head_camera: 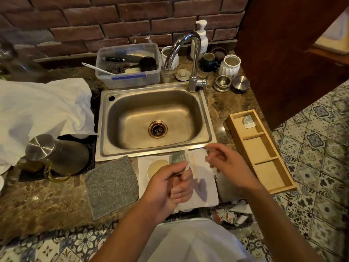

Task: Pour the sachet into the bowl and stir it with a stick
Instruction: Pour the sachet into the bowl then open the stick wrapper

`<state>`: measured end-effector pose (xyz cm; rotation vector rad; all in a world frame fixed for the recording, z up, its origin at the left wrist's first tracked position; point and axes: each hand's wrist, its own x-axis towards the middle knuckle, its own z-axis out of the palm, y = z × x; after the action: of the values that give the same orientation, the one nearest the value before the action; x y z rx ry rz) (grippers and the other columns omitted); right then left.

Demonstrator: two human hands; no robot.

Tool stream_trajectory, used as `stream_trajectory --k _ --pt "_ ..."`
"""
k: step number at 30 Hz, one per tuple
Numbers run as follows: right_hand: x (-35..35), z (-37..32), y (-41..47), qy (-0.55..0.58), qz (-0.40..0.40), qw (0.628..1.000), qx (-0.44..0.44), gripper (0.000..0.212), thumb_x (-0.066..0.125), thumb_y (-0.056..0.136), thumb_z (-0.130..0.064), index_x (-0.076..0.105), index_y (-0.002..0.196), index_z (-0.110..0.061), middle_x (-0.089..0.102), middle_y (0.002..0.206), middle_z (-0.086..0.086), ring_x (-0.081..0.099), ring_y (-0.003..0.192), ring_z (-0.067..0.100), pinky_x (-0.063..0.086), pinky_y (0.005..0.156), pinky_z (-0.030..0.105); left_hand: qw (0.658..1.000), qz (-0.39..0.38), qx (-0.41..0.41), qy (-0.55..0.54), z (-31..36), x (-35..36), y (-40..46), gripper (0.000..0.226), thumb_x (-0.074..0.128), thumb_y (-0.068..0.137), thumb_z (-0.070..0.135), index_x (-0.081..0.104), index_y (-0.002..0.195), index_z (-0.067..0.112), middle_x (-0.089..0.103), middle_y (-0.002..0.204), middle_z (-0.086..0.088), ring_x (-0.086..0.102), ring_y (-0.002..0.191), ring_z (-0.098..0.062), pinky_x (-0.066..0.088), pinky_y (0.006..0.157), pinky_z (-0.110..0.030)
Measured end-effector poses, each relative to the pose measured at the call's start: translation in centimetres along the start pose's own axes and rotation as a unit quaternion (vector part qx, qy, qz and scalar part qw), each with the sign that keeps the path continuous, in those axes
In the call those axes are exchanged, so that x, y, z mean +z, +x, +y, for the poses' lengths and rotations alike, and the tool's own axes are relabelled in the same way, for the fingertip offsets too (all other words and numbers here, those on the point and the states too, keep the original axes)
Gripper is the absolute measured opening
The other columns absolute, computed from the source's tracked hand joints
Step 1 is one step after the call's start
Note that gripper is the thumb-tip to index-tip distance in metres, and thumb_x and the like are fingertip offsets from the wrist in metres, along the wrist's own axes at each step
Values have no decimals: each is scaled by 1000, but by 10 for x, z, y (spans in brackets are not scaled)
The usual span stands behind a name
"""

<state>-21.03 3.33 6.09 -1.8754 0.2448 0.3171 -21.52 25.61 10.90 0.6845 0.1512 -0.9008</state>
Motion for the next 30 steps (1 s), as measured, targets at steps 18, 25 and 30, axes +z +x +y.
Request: stream_trajectory --k 18,25,30 --pt "3 -111 -17 -88 -175 950 -245 13 75 88 -15 79 101 -15 74 89 -6 68 82 18 53 73 24 936 4 66 346 21 -8 -34 53 42 96 59 67 88 13 51 59 -13 43 47 -13 36 52 -27" --pt "7 -109 -21 -98 -153 958 -223 10 76 90 -28 77 94 -19 73 82 -6 68 79 19 51 69 21 824 59 174 535 36 -15 -52 38 57 90 63 64 118 39 71 94 8 65 76 -14 51 62 -34" --pt "27 -96 -24 -69 -122 971 -192 10 72 90 -29 73 93 -20 70 82 -2 65 77 18 53 67 29 775 135 221 576 27 -23 -51 25 56 101 43 64 82 29 63 61 15 58 56 -7 43 55 -23"
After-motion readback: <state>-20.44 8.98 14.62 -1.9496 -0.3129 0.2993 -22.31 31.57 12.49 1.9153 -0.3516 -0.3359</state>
